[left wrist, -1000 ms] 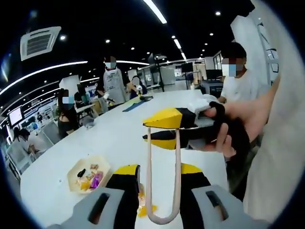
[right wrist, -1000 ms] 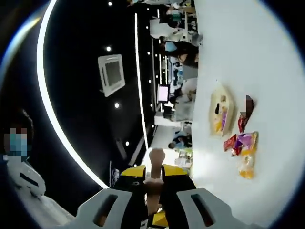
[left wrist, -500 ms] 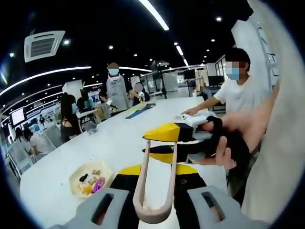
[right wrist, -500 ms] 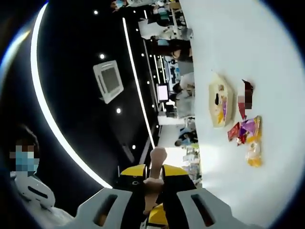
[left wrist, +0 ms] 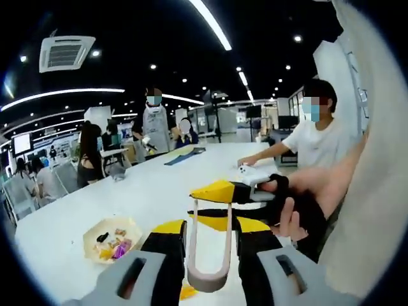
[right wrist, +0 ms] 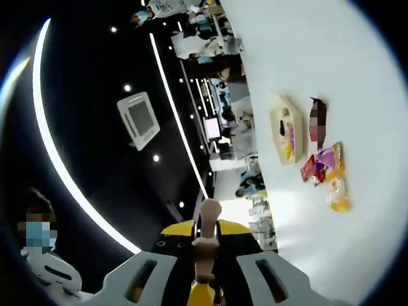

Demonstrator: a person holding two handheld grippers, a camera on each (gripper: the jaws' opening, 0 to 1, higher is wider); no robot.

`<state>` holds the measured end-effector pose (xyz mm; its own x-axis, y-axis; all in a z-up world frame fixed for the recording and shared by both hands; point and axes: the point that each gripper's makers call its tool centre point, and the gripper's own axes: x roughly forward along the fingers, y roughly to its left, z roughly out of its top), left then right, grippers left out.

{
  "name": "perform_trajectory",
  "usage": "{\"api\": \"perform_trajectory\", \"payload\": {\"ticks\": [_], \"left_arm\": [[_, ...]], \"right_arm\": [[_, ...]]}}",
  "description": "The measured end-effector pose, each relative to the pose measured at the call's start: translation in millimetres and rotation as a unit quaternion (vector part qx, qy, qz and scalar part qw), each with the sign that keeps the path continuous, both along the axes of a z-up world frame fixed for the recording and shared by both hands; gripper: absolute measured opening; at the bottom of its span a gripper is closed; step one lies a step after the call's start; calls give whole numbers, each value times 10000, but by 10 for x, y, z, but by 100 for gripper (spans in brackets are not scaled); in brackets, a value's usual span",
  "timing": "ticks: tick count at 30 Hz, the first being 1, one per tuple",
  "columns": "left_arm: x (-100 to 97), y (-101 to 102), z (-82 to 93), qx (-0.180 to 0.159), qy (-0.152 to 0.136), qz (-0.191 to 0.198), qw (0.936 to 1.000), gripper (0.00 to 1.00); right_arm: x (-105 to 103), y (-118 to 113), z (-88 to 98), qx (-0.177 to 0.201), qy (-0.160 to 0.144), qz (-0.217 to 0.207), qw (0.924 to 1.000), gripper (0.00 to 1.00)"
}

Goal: Place the target food into the container with the food tongs after gripping and lifting it, then release it inside without dropping or visibly crushing the food.

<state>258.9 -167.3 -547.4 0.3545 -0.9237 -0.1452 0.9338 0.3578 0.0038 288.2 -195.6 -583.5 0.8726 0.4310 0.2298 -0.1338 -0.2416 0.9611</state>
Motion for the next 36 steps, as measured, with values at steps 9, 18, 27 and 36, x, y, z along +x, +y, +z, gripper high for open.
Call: {"api": "perform_trajectory", "payload": {"ticks": [9, 18, 27, 36], "left_arm": [[-124, -94, -137, 508, -180, -242, 9983, 35], [-63, -101, -77, 423, -225, -128, 9988, 35], [-83, -124, -135, 534, -166, -131, 9984, 22], [-94, -95, -157, 517, 126, -147, 9985, 20]], "right_arm": [[3, 25, 22, 785, 111, 53, 9968, 11], [-57, 196, 147, 1090, 59, 365, 9934, 11], [-95, 226, 135, 1174, 118, 374, 9923, 11], [-96, 239, 102, 845, 30, 413, 9956, 13]]}}
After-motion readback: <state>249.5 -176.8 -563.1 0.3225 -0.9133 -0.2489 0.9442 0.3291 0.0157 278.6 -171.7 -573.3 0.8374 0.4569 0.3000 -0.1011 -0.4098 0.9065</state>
